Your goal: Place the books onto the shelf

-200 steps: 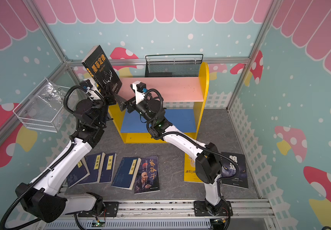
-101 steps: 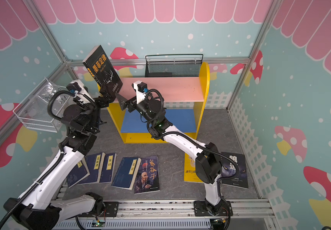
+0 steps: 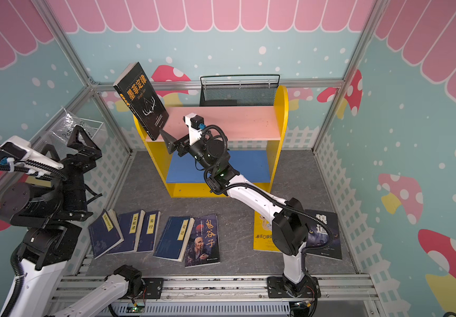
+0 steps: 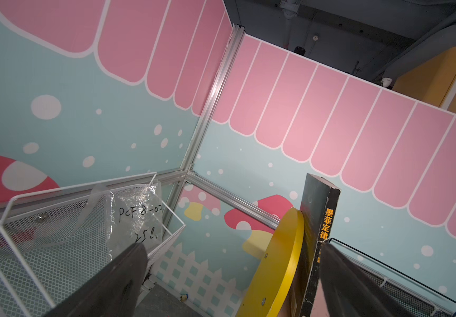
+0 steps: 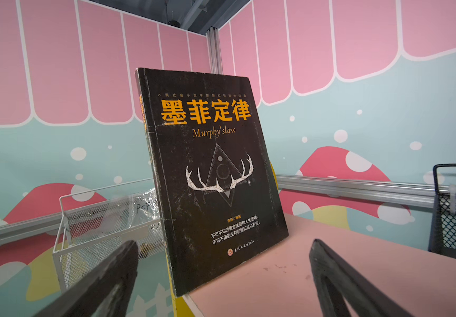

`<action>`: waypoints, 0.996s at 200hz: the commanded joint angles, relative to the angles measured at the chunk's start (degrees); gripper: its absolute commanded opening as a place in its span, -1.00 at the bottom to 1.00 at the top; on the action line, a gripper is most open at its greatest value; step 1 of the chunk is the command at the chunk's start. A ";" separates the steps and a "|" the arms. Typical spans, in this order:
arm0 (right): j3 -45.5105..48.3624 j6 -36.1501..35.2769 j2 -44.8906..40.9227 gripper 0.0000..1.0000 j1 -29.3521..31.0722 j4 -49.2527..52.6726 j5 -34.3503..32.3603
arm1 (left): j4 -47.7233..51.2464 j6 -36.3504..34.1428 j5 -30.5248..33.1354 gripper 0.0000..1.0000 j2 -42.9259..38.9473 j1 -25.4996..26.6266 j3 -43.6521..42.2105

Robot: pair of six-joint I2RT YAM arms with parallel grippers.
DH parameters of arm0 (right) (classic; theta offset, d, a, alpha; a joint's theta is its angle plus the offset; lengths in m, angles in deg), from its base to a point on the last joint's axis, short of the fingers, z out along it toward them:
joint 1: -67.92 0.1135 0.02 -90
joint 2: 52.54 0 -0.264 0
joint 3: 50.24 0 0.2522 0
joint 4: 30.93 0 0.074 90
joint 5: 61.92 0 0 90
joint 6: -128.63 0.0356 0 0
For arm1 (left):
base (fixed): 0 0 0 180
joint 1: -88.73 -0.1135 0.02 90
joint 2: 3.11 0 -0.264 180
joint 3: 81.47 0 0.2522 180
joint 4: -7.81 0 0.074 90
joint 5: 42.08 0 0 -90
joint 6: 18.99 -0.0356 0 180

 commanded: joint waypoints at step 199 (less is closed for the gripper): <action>46.96 14.25 -44.64 0.99 0.69 48.79 -8.57 | 21.21 37.86 -46.52 0.99 4.54 14.26 -32.71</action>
